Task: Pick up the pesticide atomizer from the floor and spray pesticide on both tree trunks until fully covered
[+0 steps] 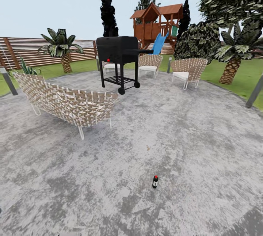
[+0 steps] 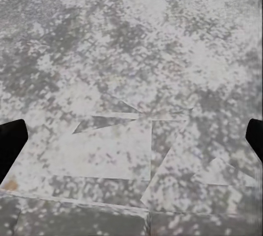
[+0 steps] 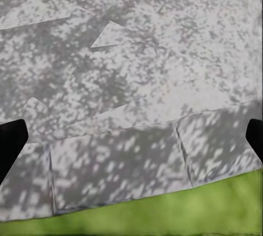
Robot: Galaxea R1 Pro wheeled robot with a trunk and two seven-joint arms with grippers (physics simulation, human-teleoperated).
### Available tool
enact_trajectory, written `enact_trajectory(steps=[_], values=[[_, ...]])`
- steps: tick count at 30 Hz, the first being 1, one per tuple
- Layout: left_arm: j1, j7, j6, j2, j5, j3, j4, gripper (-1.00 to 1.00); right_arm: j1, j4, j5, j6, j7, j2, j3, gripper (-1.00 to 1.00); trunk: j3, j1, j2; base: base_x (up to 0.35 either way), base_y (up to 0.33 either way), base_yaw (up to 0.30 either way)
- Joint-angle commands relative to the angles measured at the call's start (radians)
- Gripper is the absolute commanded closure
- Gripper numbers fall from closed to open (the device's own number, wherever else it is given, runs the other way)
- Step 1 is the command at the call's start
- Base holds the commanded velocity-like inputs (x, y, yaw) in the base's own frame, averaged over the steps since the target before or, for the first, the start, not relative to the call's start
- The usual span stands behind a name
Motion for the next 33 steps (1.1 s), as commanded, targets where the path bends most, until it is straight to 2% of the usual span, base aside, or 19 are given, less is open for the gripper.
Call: enact_trajectory(steps=[1,5,10,18,23,33], values=[[0.000,0.001,-0.003,0.000,0.000,0.001,0.000,-1.00,-0.001,0.001,0.000,-0.003,0.000,0.000,0.000,-1.00,-0.001,0.000,0.000,0.000,0.000,-0.266],[0.000,0.001,-0.003,0.000,0.000,0.001,0.000,-1.00,-0.001,0.001,0.000,-0.003,0.000,0.000,0.000,-1.00,-0.001,0.000,0.000,0.000,0.045,-0.266],[0.000,0.001,-0.003,0.000,0.000,0.001,0.000,-1.00,-0.001,0.000,0.000,-0.003,0.000,0.000,0.000,-1.00,-0.001,0.000,0.000,0.000,0.247,-0.235],[0.000,0.001,-0.003,0.000,0.000,0.001,0.000,-1.00,-0.001,-0.003,0.000,-0.003,0.000,0.001,0.001,-1.00,-0.001,0.000,0.000,0.002,0.298,-0.036],[0.000,0.000,-0.003,0.000,0.000,0.001,0.000,-1.00,-0.001,-0.003,0.000,-0.003,0.000,0.002,0.001,-1.00,0.000,0.000,0.000,0.144,0.304,-0.065],[0.000,-0.001,-0.003,0.000,0.000,0.001,0.000,-1.00,-0.001,-0.002,0.000,-0.003,0.000,0.001,0.000,-1.00,0.005,0.000,0.000,0.165,0.304,-0.263]])
